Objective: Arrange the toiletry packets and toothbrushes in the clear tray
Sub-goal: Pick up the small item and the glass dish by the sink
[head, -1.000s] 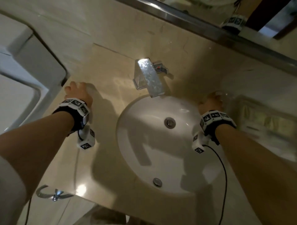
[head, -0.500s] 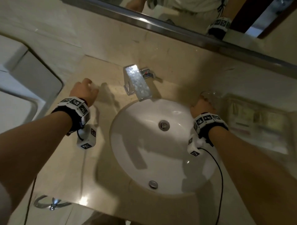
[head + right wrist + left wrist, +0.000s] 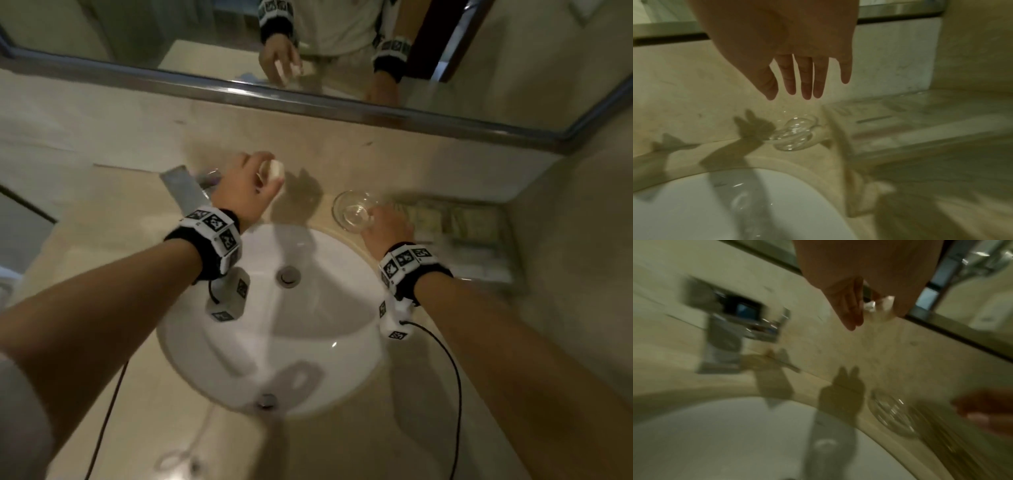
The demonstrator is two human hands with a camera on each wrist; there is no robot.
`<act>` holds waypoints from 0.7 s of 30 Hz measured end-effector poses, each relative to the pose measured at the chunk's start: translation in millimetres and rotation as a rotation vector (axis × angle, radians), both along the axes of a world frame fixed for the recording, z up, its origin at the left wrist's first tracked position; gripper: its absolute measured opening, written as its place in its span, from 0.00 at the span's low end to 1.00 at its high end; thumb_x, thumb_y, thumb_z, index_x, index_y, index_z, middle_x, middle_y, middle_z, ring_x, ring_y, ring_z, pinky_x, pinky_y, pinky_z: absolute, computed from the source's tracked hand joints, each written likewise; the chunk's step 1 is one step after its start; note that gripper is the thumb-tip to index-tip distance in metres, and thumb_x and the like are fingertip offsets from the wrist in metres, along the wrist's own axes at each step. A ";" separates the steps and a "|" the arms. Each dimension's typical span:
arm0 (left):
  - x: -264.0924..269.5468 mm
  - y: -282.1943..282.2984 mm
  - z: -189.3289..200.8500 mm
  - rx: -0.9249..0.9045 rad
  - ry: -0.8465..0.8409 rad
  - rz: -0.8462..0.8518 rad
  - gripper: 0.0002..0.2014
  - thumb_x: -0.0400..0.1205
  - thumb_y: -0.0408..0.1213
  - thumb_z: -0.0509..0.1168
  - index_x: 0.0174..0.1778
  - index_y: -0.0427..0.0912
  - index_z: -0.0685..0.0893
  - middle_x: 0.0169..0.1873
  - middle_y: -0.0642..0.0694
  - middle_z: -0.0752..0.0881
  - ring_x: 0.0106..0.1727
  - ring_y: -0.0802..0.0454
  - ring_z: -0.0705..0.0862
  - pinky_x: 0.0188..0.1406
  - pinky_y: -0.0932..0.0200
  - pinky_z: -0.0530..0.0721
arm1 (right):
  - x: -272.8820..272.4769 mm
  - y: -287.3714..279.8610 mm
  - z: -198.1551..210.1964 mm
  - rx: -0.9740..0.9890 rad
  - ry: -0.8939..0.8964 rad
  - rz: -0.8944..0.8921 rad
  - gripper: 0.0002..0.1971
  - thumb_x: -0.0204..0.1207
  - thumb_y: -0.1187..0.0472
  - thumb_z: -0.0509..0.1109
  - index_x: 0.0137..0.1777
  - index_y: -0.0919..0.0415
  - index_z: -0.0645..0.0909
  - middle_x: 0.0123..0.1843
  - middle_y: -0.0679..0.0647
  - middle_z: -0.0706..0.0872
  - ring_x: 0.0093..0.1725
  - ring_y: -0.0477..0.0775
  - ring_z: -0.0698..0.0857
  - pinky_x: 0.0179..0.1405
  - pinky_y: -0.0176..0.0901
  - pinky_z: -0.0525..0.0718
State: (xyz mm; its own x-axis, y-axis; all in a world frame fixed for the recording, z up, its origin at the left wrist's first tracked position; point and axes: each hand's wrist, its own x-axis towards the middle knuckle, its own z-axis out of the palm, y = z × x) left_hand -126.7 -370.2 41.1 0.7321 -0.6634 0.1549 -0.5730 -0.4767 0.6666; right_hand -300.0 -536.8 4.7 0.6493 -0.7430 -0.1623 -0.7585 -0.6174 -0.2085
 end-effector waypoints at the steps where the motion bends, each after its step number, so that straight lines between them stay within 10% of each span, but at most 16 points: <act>1: -10.8 -14.0 -5.5 0.038 0.013 -0.042 0.22 0.78 0.45 0.65 0.69 0.45 0.74 0.60 0.39 0.79 0.49 0.45 0.84 0.53 0.54 0.81 | -8.4 -3.7 1.5 0.007 0.011 -0.010 0.18 0.79 0.59 0.58 0.69 0.57 0.73 0.72 0.59 0.74 0.74 0.62 0.71 0.74 0.60 0.68; 15: -78.0 -149.6 -82.3 0.579 -0.071 -0.260 0.22 0.78 0.41 0.62 0.68 0.38 0.73 0.65 0.33 0.78 0.67 0.34 0.72 0.64 0.45 0.75 | -113.1 -56.4 -21.3 -0.011 0.149 -0.027 0.22 0.81 0.57 0.59 0.75 0.58 0.67 0.75 0.57 0.72 0.73 0.60 0.70 0.71 0.55 0.69; 21: -75.5 -147.7 -90.8 0.508 -0.101 -0.203 0.26 0.76 0.44 0.66 0.69 0.41 0.72 0.67 0.34 0.73 0.69 0.35 0.68 0.66 0.43 0.71 | -120.3 -58.7 -26.2 -0.006 0.144 -0.014 0.24 0.81 0.55 0.59 0.76 0.58 0.66 0.76 0.57 0.69 0.75 0.60 0.68 0.72 0.56 0.68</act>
State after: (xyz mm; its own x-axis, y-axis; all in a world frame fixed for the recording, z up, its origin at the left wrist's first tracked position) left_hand -202.2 -517.9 -49.7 0.5800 -0.7990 -0.1586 -0.7360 -0.5975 0.3183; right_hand -420.3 -595.4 -21.5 0.6092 -0.7530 -0.2488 -0.7888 -0.6076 -0.0927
